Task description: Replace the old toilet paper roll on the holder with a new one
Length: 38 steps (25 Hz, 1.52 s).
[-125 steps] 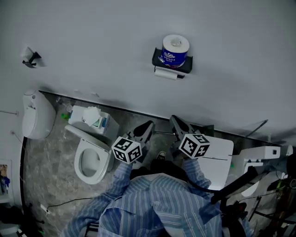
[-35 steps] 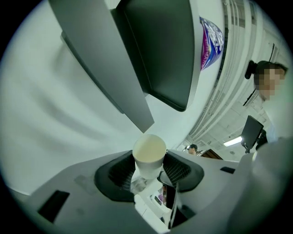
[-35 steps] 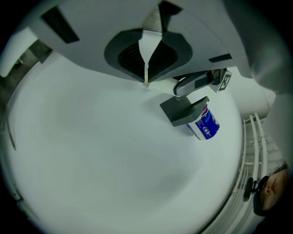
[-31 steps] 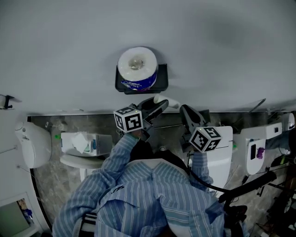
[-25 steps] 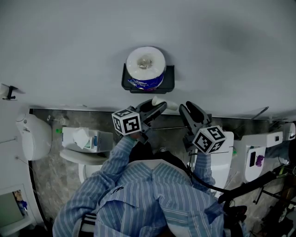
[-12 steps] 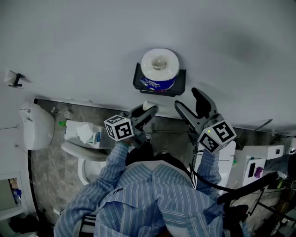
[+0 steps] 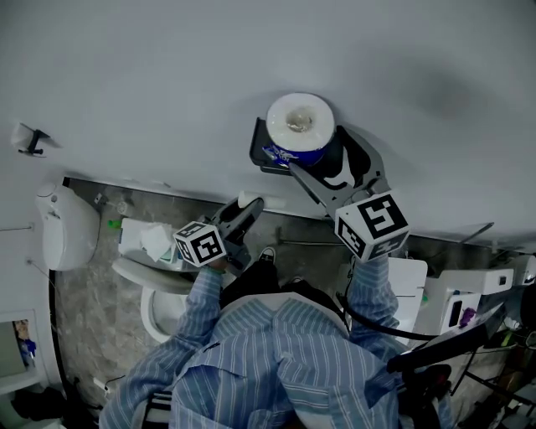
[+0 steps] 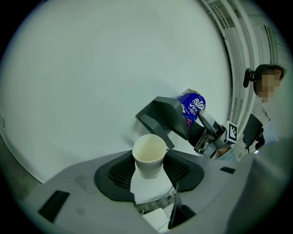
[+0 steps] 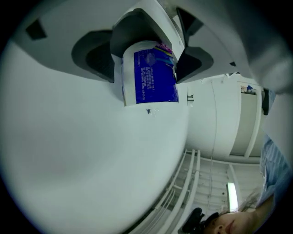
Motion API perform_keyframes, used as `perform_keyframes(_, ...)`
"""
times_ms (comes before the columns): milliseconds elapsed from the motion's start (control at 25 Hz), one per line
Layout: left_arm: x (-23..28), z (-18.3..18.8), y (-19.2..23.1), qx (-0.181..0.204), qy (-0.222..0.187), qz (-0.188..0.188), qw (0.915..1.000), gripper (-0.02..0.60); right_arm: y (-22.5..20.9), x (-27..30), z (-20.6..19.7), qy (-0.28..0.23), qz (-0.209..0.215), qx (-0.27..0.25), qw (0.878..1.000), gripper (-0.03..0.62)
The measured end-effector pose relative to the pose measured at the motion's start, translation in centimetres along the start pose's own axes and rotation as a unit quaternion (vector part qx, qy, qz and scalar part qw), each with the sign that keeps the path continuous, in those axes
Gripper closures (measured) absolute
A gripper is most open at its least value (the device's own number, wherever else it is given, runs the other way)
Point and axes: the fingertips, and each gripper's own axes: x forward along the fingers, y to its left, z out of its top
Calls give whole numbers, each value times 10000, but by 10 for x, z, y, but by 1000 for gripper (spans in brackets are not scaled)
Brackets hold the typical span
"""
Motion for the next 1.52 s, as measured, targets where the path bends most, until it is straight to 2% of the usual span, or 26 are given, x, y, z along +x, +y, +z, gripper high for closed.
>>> perform_keyframes(200, -10, -1, 10, -62, -41, 100, 9999, 391, 11, 15, 9, 114, 61, -8, 9999, 187)
perform_keyframes(400, -14, 3, 14, -70, -61, 105, 9999, 391, 9, 29, 11, 360, -200, -437, 9982, 181)
perform_keyframes(680, -19, 6, 21, -86, -76, 66, 9999, 391, 15, 45, 17, 172, -243, -322, 9990, 181)
perform_keyframes(960, -13, 3, 22, -82, 4, 18, 10000, 391, 18, 46, 20, 53, -148, -565, 9983, 181)
perform_keyframes(1200, -6, 4, 19, -84, 26, -73, 9999, 391, 17, 45, 17, 199, -215, -210, 9994, 181)
perform_keyframes(1400, -8, 8, 21, -94, -13, -98, 9999, 391, 19, 42, 20, 93, -211, 127, 9997, 181)
perform_keyframes(1520, -7, 8, 21, -93, -9, -117, 9999, 391, 17, 36, 24, -88, -163, 568, 9982, 183)
